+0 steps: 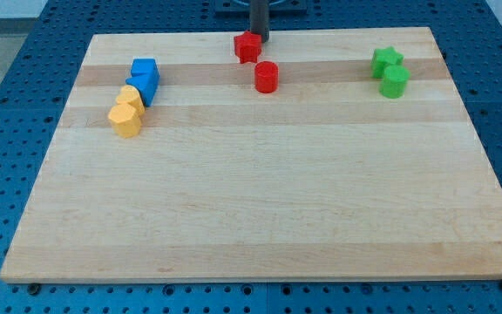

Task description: Slide the red star to the left side of the red circle

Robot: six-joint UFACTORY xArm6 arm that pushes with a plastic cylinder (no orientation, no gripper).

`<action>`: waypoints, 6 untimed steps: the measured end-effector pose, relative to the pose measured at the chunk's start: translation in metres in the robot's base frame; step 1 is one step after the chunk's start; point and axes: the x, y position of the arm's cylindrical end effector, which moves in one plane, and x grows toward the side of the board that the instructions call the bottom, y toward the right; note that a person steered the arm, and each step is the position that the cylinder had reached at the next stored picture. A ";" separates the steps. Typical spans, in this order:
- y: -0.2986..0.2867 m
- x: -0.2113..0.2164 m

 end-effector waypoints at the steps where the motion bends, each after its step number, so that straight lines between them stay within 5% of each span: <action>1: -0.009 0.014; 6: -0.052 0.027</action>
